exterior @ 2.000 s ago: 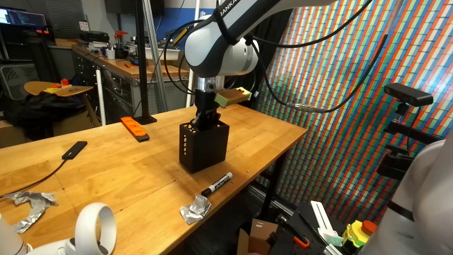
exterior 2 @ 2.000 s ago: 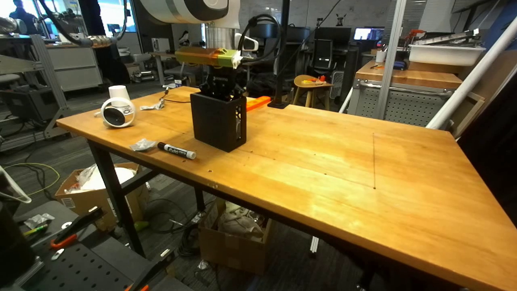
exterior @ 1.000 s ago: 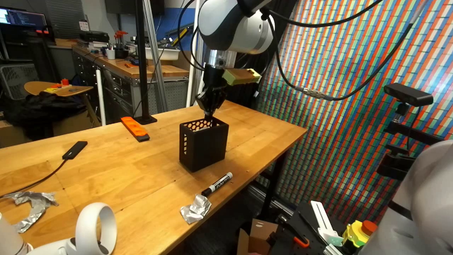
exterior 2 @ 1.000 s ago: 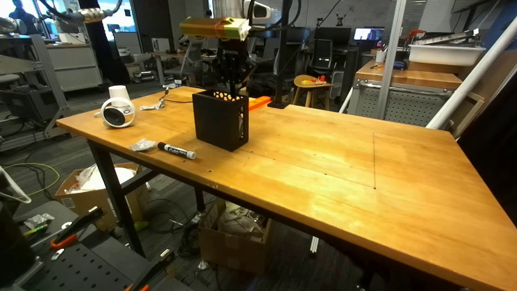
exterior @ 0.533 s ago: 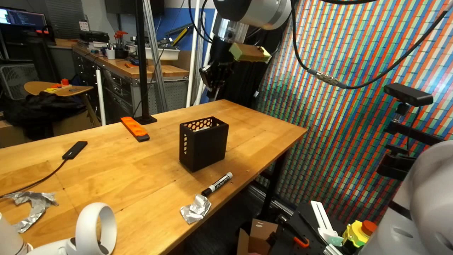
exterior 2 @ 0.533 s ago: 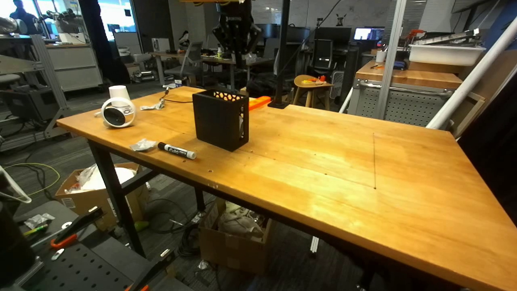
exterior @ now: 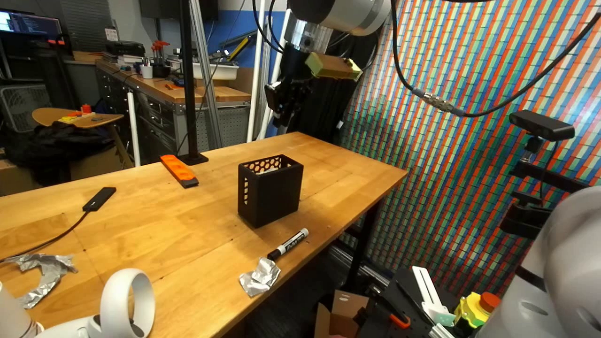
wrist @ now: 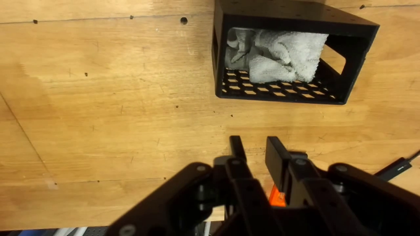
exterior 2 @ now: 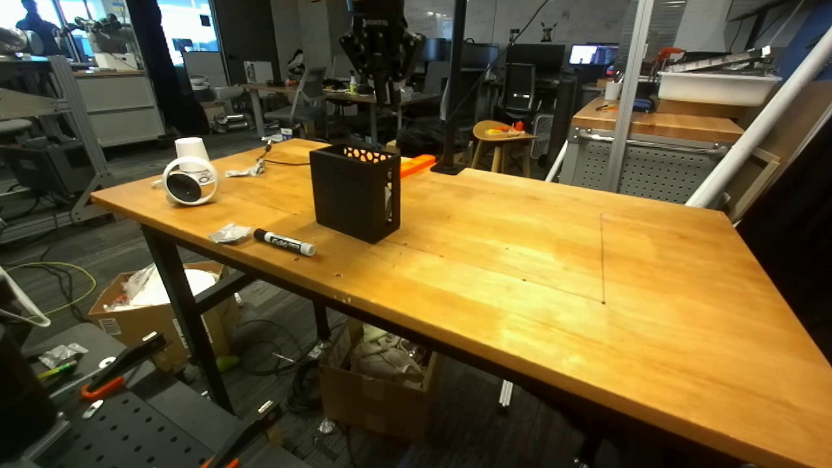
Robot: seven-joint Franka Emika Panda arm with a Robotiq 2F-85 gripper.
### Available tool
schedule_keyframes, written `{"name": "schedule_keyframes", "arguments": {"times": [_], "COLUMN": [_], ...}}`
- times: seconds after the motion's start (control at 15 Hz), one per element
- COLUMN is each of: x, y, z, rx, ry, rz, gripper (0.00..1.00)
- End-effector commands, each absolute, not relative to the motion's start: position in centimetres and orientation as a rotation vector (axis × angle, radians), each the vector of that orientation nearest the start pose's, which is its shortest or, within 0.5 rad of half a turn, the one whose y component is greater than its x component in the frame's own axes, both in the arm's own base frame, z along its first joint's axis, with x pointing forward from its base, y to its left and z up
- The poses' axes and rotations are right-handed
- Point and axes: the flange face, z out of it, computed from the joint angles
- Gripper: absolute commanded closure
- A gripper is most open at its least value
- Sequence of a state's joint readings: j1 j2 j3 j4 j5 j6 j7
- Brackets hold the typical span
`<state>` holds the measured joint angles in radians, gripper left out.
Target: Put the white towel in the black box
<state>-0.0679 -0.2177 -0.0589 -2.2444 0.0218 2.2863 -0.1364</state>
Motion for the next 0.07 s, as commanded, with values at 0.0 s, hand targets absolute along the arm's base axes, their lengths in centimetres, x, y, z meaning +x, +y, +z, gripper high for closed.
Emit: {"name": "schedule_keyframes", "arguments": {"times": [0.0], "x": [50.20], "y": [-6.47], "z": [48.41], "rx": [-3.118], "ry": [0.005], "rz": [-0.408], "gripper": [0.74]}}
